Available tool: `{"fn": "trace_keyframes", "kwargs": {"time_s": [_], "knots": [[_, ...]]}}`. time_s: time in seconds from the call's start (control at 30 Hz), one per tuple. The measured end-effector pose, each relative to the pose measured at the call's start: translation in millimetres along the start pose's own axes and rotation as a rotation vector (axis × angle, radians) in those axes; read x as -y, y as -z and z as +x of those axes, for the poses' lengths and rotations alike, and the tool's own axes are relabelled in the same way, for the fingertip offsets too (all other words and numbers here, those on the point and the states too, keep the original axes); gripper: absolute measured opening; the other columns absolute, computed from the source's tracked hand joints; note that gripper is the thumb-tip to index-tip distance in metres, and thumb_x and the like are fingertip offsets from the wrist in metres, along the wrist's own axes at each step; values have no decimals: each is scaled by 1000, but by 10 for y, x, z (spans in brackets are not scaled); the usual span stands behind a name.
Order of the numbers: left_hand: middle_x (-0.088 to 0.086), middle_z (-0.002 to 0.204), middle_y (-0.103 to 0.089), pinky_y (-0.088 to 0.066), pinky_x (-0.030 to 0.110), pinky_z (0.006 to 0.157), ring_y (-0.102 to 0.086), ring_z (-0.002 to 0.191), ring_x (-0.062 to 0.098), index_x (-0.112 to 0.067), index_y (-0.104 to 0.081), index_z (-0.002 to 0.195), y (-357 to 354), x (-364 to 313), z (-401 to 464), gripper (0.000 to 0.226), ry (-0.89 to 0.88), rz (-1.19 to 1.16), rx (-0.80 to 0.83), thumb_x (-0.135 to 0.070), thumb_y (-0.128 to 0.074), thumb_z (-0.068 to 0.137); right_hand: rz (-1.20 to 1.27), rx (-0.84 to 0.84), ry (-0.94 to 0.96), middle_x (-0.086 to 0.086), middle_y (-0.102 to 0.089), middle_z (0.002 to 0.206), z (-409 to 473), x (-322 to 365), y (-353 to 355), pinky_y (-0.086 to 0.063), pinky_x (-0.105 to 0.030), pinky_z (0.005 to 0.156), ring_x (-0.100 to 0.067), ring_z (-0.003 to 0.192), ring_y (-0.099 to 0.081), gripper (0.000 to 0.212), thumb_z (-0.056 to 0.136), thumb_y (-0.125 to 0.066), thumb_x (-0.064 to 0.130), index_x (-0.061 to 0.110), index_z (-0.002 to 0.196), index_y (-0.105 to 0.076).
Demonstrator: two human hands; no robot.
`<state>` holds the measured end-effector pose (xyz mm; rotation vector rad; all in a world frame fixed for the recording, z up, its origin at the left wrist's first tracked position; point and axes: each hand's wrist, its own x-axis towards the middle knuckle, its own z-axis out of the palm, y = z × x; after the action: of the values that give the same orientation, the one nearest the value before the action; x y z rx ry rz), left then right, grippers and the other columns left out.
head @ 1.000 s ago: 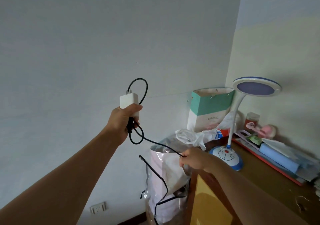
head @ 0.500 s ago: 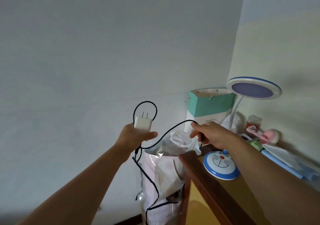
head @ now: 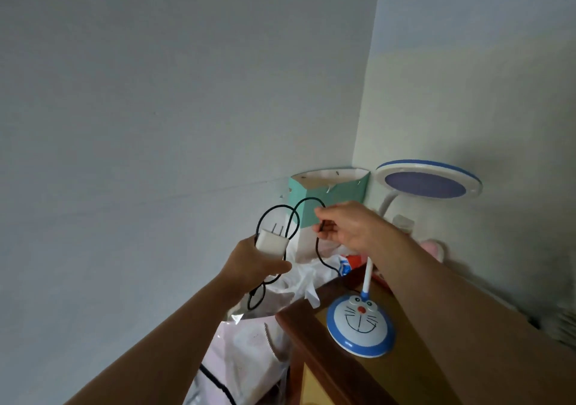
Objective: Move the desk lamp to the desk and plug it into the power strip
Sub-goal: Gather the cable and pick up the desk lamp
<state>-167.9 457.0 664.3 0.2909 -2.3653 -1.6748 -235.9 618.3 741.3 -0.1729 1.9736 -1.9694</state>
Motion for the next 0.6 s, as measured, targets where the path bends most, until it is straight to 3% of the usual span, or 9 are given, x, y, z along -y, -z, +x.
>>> {"fn": "trace_keyframes", "kwargs": {"time_s": [0.17, 0.3, 0.4, 0.5, 0.6], "knots": [[12, 99, -71, -54, 24, 64, -65, 81, 19, -13, -66, 101, -242, 42, 352, 43, -30, -105, 143, -11, -78, 60, 191, -115, -9, -12, -50, 71, 269, 44, 0, -51, -24, 52, -16, 61, -54, 16, 91, -53, 3, 1, 76, -51], [8, 86, -68, -49, 19, 57, -60, 70, 15, -6, -66, 102, -481, 35, 558, 40, -3, -243, 212, -5, -76, 64, 323, -165, -12, -13, -52, 73, 411, 69, 85, -52, -20, 41, -16, 62, -54, 16, 92, -52, 4, -1, 77, -52], [8, 89, -70, -48, 23, 64, -61, 75, 16, -1, -66, 101, -611, 22, 668, 42, 4, -350, 273, -6, -71, 60, 367, -197, 9, -14, -53, 74, 484, 93, 154, -52, -20, 41, -17, 63, -55, 15, 91, -54, 5, -1, 77, -53], [0, 73, -71, -49, 13, 52, -63, 62, 7, -2, -66, 97, -703, 3, 754, 27, -7, -367, 284, 6, -69, 71, 364, -218, 51, -13, -53, 73, 538, 125, 210, -52, -18, 41, -17, 63, -55, 16, 92, -53, 5, 0, 76, -53], [9, 78, -63, -46, 18, 51, -57, 65, 14, -3, -64, 97, -744, -24, 817, 26, -14, -343, 230, 3, -71, 72, 349, -248, 94, -12, -52, 70, 567, 126, 251, -54, -22, 49, -16, 62, -54, 18, 92, -52, 4, 0, 75, -52]]}}
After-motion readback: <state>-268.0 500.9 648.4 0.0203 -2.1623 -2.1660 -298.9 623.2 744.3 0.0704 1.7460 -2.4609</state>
